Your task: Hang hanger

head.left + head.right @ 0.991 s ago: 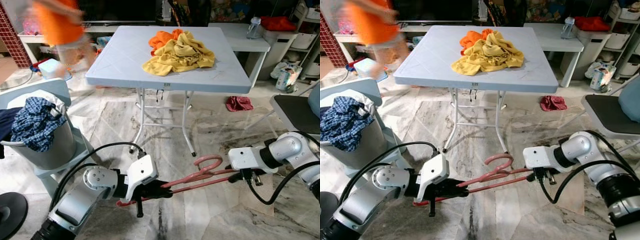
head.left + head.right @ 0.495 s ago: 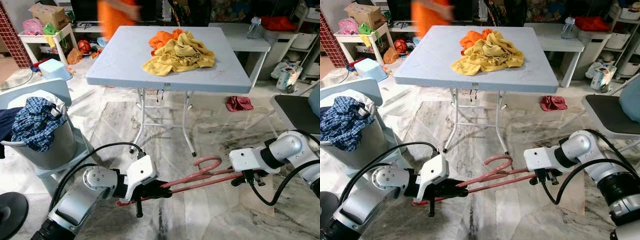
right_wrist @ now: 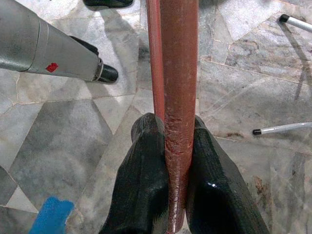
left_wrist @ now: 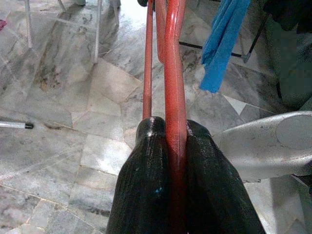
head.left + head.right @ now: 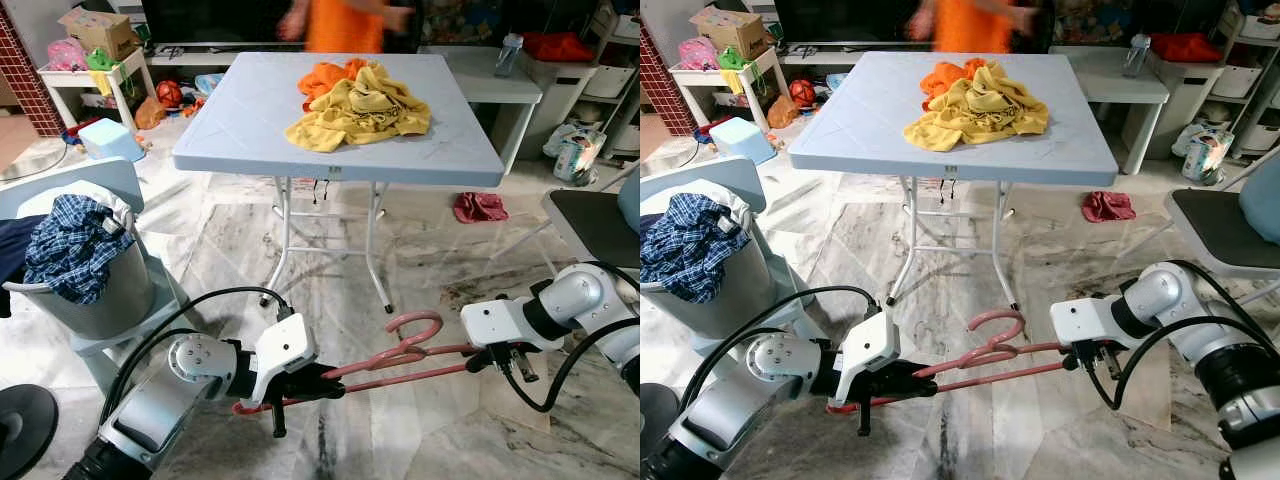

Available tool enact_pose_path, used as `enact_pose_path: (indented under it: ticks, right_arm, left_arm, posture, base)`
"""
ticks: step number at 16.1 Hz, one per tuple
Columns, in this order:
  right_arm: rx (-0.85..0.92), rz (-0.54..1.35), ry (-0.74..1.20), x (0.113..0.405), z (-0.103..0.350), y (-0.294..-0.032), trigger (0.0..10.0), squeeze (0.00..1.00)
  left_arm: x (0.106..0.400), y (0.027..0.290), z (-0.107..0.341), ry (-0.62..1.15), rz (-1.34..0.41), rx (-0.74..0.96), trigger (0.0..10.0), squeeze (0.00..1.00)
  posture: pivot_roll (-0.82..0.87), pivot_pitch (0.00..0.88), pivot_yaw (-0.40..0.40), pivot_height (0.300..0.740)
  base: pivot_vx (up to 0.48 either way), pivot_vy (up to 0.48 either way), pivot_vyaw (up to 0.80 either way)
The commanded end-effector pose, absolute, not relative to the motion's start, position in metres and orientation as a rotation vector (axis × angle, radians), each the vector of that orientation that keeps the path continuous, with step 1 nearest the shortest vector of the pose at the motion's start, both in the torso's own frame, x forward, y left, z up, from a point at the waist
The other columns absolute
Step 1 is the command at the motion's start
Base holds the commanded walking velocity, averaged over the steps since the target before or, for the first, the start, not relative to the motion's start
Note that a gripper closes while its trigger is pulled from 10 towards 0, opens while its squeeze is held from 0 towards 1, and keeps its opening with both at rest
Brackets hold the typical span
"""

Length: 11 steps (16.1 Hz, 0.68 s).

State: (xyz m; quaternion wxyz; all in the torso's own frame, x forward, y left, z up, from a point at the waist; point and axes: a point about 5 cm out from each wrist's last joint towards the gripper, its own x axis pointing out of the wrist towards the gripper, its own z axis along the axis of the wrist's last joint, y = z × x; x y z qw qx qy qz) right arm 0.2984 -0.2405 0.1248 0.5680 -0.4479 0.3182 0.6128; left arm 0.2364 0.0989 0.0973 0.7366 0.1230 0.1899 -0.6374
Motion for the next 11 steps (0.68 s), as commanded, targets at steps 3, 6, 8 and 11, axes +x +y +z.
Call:
enact_pose_path:
  ticks: [3,6,8,11]
  right_arm:
    - [-1.052,1.449,0.738,0.302,0.130,-0.239,0.0,0.00]
    - [-1.016,1.474,0.700,0.301,0.131,-0.233,7.3,0.00]
    - [-0.950,1.494,0.685,0.302,0.134,-0.228,10.0,1.00]
    - [-0.976,1.493,0.667,0.303,0.136,-0.227,10.0,1.00]
  left_arm:
    - [0.237,0.098,0.099,0.407,-1.411,0.299,10.0,0.00]
    - [0.237,0.098,0.098,0.407,-1.406,0.300,10.0,0.00]
    - [0.236,0.098,0.097,0.409,-1.407,0.302,10.0,0.00]
    - [0.236,0.098,0.097,0.409,-1.406,0.303,10.0,0.00]
  posture:
    - [-0.10,0.000,0.006,0.740]
    - [-0.10,0.000,0.003,0.740]
    - [-0.10,0.000,0.003,0.740]
    - [-0.10,0.000,0.002,0.740]
  base:
    - [0.000,0.000,0.00]
    - [0.000,0.000,0.00]
    - [0.000,0.000,0.00]
    - [0.000,0.000,0.00]
